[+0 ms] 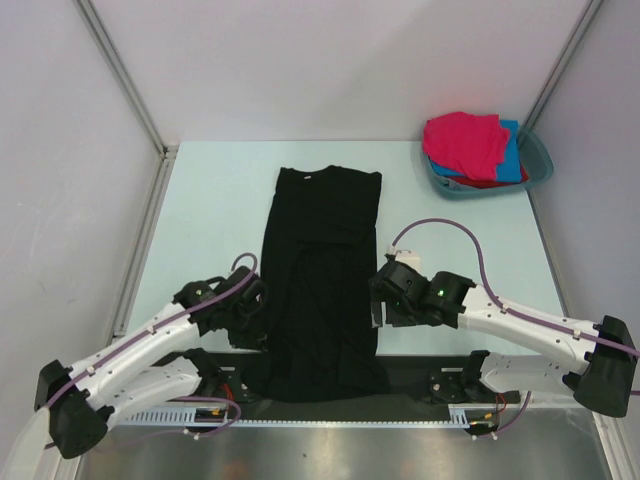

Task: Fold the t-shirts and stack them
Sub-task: Fold the tshirt

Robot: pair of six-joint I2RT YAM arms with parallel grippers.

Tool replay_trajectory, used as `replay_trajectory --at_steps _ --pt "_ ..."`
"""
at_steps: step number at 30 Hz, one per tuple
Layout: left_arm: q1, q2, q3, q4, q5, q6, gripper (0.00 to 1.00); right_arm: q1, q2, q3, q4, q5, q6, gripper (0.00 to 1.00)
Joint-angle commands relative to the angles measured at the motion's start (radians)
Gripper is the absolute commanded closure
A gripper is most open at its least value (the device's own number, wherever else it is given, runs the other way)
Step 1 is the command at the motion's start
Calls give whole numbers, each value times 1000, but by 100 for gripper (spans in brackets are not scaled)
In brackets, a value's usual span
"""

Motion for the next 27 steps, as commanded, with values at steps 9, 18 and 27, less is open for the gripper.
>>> replay_trajectory --at_steps 9,18,27 --pt "-14 105 290 -174 -58 109 100 -8 -15 -24 40 -13 -16 19" --pt "-188 229 261 -159 63 132 100 -12 -12 -37 42 -18 -20 19" --pt "-374 416 295 -62 56 92 98 -14 -17 -54 50 -21 -14 19"
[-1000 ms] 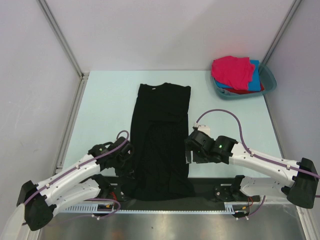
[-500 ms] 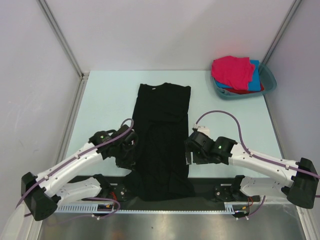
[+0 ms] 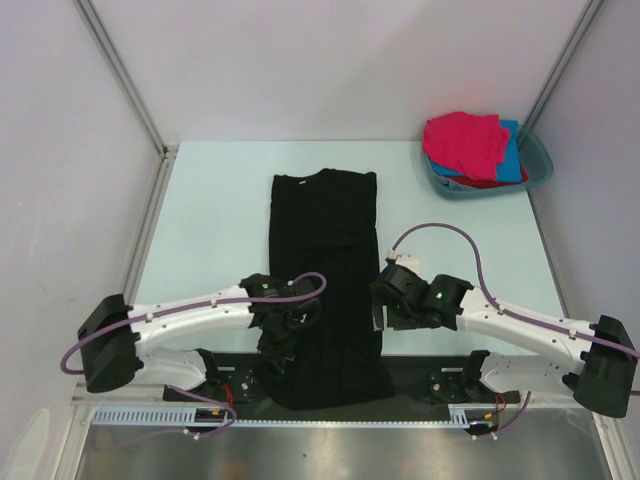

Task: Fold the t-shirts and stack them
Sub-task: Fold the tshirt

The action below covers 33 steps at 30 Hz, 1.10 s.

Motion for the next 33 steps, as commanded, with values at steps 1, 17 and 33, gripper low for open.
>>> replay_trajectory --at_steps 1,17,33 --pt "-43 71 49 34 -9 -16 96 -5 -15 -8 17 -4 -7 19" --pt "-37 297 420 195 -319 13 37 -144 23 6 95 28 -137 18" --pt "429 327 349 678 -580 175 30 -524 532 346 491 -307 -450 29"
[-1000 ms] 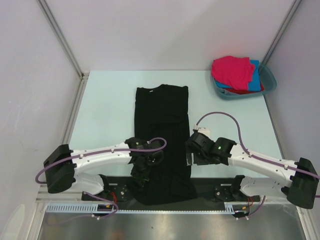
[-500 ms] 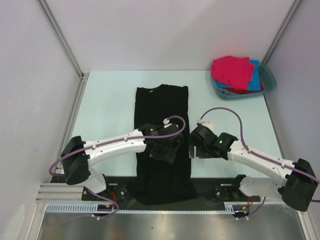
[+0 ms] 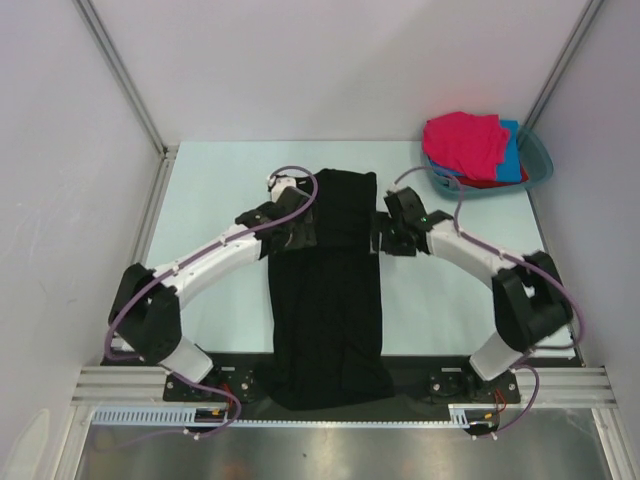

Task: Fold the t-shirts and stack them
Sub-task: Fold the tshirt

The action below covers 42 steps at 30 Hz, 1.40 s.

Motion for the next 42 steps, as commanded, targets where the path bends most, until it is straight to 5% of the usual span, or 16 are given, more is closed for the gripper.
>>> replay_trajectory --at_steps 1,7,15,27,42 --pt "64 90 44 194 -11 88 30 -15 140 175 108 -117 -92 30" --pt "118 391 273 205 80 162 33 -28 291 358 91 -140 -117 31" --pt "190 589 406 269 290 147 38 -49 228 399 50 -123 -149 28" --pt "194 996 1027 -52 384 187 38 -65 73 414 -44 -62 -161 24" --pt "237 1176 1272 -87 456 188 37 -72 82 428 -59 -97 -156 24"
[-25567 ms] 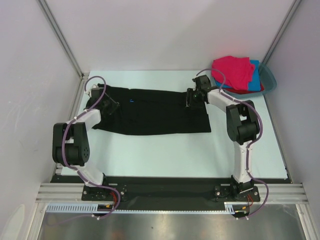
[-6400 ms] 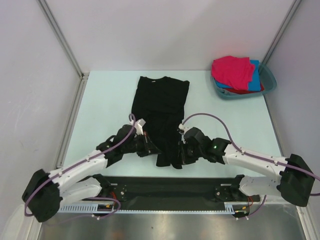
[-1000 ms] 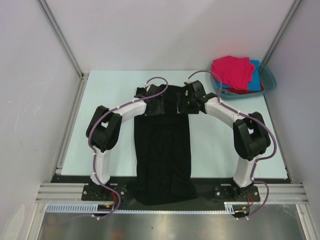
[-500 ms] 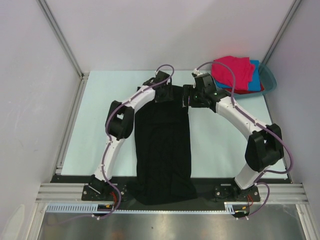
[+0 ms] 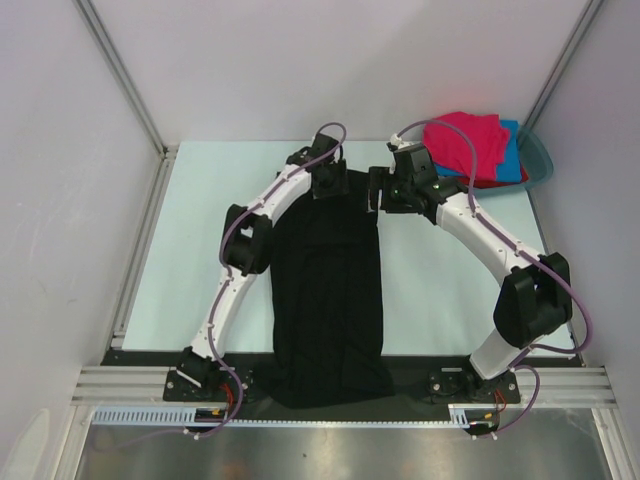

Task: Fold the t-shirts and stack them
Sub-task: Fold the tshirt

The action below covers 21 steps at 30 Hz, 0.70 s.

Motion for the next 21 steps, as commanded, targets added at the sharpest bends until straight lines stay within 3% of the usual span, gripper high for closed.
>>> replay_trajectory --at_steps 1,8,16,21 --pt "35 68 29 58 37 11 37 -6 8 45 -6 -16 -7 24" --pt "75 93 124 186 35 17 34 -6 47 46 -12 -35 -5 24" --pt "100 -27 124 293 50 75 30 11 22 31 -18 -42 15 25" --pt "84 -241 -84 278 63 75 32 33 -15 0 -16 -24 25 25"
